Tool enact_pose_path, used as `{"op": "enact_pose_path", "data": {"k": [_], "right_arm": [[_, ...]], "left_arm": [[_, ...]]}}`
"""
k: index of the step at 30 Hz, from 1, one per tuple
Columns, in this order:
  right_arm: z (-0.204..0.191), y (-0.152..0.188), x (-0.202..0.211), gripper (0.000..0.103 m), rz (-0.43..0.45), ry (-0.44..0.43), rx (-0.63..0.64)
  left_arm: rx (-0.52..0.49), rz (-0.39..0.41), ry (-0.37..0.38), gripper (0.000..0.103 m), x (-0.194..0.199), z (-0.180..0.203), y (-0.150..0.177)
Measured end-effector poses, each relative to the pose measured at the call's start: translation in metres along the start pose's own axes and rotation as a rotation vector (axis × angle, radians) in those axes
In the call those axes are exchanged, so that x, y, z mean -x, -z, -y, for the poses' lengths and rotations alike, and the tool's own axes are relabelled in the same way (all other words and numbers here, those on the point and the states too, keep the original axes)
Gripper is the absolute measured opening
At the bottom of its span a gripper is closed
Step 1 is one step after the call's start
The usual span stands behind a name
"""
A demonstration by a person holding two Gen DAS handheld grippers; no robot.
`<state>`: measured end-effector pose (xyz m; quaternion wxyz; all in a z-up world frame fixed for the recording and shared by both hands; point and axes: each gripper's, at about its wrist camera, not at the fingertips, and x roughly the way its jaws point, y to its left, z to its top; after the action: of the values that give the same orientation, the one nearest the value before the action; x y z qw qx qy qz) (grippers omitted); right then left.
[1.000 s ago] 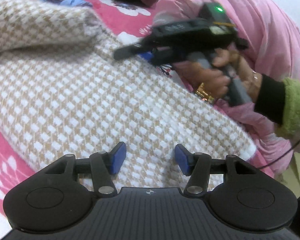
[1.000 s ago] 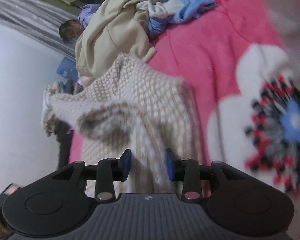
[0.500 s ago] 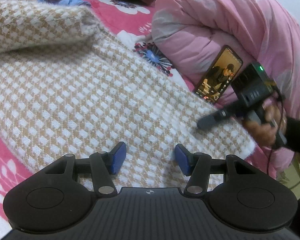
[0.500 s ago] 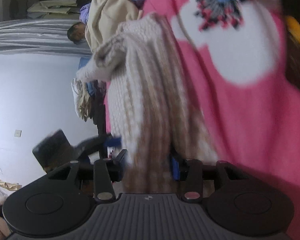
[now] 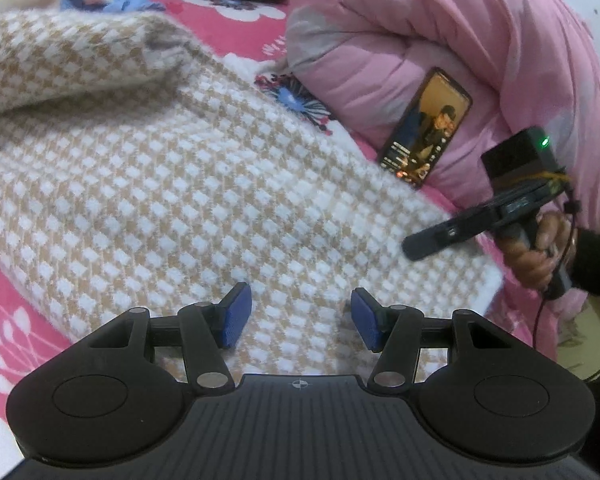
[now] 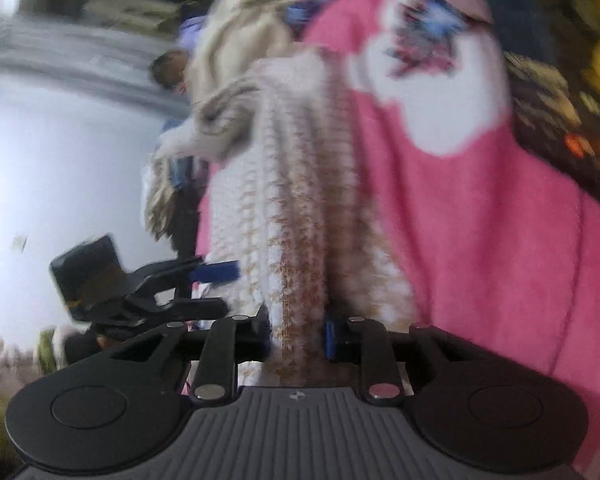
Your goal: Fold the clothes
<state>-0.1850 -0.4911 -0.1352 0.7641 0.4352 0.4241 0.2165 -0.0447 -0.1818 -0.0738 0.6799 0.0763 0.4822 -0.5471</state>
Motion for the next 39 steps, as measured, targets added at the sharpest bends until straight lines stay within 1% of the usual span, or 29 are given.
{"op": "enact_pose_path", "data": {"k": [1,3,5,7,9,11,13,14,15,16,18,20,21,22,23,24,26,28,29,31,33,34,35,36,37,38,39], "right_arm": [[0.000,-0.001,0.000,0.025,-0.009,-0.002,0.004],[0.010,-0.002,-0.005,0.025,-0.039,0.036,0.004],[0.018,0.001,-0.008,0.024,-0.032,0.042,-0.010],[0.023,0.003,-0.009,0.025,-0.019,0.046,-0.021],[0.012,0.000,-0.006,0.029,-0.036,0.103,0.007],[-0.006,-0.004,0.001,0.038,-0.078,0.184,0.089],[-0.022,-0.011,0.012,0.041,-0.110,0.258,0.160],[-0.027,-0.014,0.022,0.042,-0.112,0.295,0.191],[-0.032,-0.018,0.030,0.042,-0.096,0.334,0.218],[-0.036,-0.024,0.037,0.042,-0.061,0.366,0.237],[-0.051,-0.036,0.043,0.043,0.036,0.408,0.299],[-0.078,-0.046,0.032,0.043,0.122,0.447,0.434],[-0.095,-0.048,0.016,0.043,0.150,0.470,0.529],[-0.112,-0.049,-0.003,0.048,0.174,0.493,0.629],[-0.126,-0.049,-0.023,0.056,0.196,0.514,0.729],[-0.138,-0.049,-0.044,0.058,0.216,0.535,0.830],[-0.151,-0.047,-0.086,0.064,0.215,0.580,1.023],[-0.159,-0.043,-0.128,0.066,0.190,0.634,1.213],[-0.161,-0.042,-0.145,0.068,0.173,0.653,1.289],[-0.161,-0.041,-0.174,0.068,0.148,0.698,1.412],[-0.157,-0.045,-0.196,0.069,0.145,0.762,1.493],[-0.155,-0.046,-0.206,0.067,0.143,0.794,1.533],[-0.152,-0.049,-0.213,0.053,0.136,0.809,1.555],[-0.148,-0.053,-0.218,0.044,0.125,0.815,1.567],[-0.147,-0.058,-0.220,0.026,0.108,0.804,1.559],[-0.150,-0.064,-0.216,0.020,0.109,0.767,1.515],[-0.155,-0.070,-0.208,0.019,0.122,0.721,1.455]], "left_arm": [[0.000,0.004,0.005,0.055,0.000,0.001,0.001],[-0.010,0.006,0.003,0.056,-0.003,0.002,0.005],[-0.048,0.020,-0.022,0.057,-0.006,0.009,0.011],[-0.114,0.043,-0.062,0.060,-0.008,0.020,0.018],[-0.167,0.062,-0.098,0.060,-0.011,0.029,0.025],[-0.206,0.076,-0.126,0.060,-0.013,0.036,0.030],[-0.194,0.081,-0.128,0.060,-0.014,0.036,0.029],[-0.189,0.084,-0.129,0.061,-0.014,0.036,0.029],[-0.181,0.086,-0.126,0.061,-0.015,0.035,0.029],[-0.182,0.087,-0.126,0.061,-0.015,0.035,0.029],[-0.185,0.089,-0.126,0.061,-0.015,0.035,0.029],[-0.187,0.090,-0.126,0.061,-0.015,0.035,0.029],[-0.187,0.091,-0.126,0.061,-0.015,0.035,0.029],[-0.187,0.092,-0.126,0.061,-0.015,0.035,0.029],[-0.188,0.092,-0.128,0.061,-0.015,0.035,0.029],[-0.189,0.093,-0.129,0.061,-0.016,0.035,0.029],[-0.191,0.095,-0.132,0.061,-0.016,0.036,0.030],[-0.192,0.098,-0.137,0.061,-0.016,0.037,0.031],[-0.192,0.099,-0.138,0.061,-0.016,0.037,0.031],[-0.191,0.101,-0.140,0.061,-0.017,0.038,0.032],[-0.192,0.105,-0.137,0.061,-0.016,0.038,0.032],[-0.192,0.108,-0.136,0.061,-0.016,0.037,0.033],[-0.192,0.110,-0.134,0.061,-0.016,0.037,0.033],[-0.193,0.113,-0.133,0.061,-0.016,0.038,0.034],[-0.194,0.116,-0.131,0.061,-0.016,0.037,0.035],[-0.194,0.117,-0.130,0.061,-0.016,0.037,0.035],[-0.195,0.118,-0.128,0.061,-0.016,0.037,0.035]]}}
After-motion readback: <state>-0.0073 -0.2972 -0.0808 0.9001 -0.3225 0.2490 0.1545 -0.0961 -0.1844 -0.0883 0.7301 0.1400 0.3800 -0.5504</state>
